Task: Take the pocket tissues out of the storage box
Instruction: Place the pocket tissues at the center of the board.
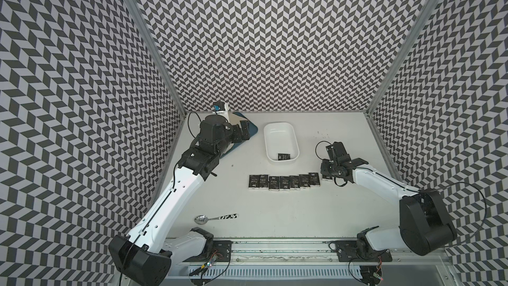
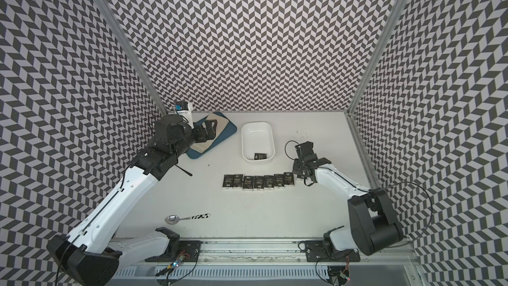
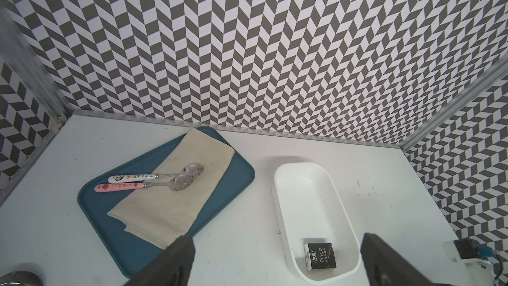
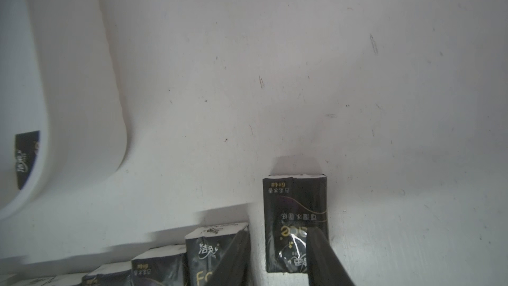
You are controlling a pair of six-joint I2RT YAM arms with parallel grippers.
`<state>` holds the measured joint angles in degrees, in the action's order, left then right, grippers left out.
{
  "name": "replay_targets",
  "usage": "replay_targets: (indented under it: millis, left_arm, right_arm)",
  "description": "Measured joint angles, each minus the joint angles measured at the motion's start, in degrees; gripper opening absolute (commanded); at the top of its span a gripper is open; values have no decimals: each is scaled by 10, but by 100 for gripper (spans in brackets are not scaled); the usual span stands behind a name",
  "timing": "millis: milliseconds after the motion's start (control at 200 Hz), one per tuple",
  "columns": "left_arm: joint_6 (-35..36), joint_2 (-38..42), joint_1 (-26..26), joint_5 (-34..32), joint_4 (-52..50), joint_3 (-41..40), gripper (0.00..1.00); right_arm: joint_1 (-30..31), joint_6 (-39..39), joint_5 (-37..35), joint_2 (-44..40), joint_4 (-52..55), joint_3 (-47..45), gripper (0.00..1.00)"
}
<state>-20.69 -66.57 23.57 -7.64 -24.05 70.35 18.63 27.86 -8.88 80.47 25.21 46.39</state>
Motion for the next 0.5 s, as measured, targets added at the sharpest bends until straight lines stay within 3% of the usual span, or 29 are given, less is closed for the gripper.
replay_targets:
  millis: [331,501]
  left_arm:
    - [0,-1,0,0,0,0,99]
    - [-4,-1,0,4,0,0,99]
  right_arm:
    - [-57,1,52,4,-43,-30,40]
    - [-60,0,77,24,-61,-54,33]
